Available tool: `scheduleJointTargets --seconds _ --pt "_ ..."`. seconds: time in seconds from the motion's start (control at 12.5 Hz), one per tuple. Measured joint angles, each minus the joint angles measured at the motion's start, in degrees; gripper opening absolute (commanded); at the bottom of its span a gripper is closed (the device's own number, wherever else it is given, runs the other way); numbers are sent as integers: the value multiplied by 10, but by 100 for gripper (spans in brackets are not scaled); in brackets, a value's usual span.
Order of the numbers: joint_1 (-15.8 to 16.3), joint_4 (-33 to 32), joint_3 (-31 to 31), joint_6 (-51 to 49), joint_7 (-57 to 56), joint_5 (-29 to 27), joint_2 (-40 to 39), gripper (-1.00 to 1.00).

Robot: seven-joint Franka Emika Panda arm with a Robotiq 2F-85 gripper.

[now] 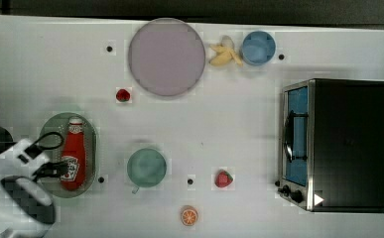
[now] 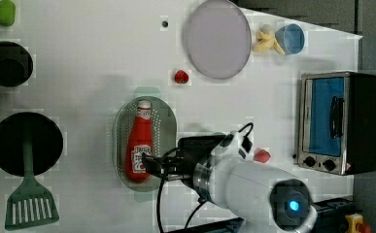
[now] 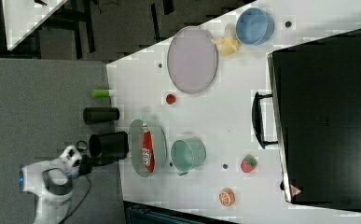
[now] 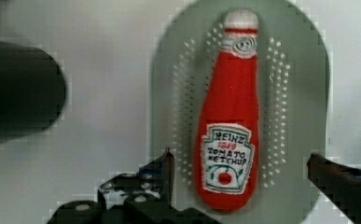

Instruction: Pick ketchup from strainer and place it on the table

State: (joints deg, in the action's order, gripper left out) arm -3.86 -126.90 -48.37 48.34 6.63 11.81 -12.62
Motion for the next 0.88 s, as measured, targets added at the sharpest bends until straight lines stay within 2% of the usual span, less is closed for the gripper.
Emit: scheduleJointTargets --seconds 0.24,0.4,0.64,0.8,0.88 --pt "-10 -18 10 63 43 28 -96 100" --pt "-13 -16 18 82 69 66 -150 100" --pt "-6 -13 39 101 91 137 -207 100" --pt "0 1 50 116 95 150 -242 100" --pt "5 9 59 118 98 154 -251 91"
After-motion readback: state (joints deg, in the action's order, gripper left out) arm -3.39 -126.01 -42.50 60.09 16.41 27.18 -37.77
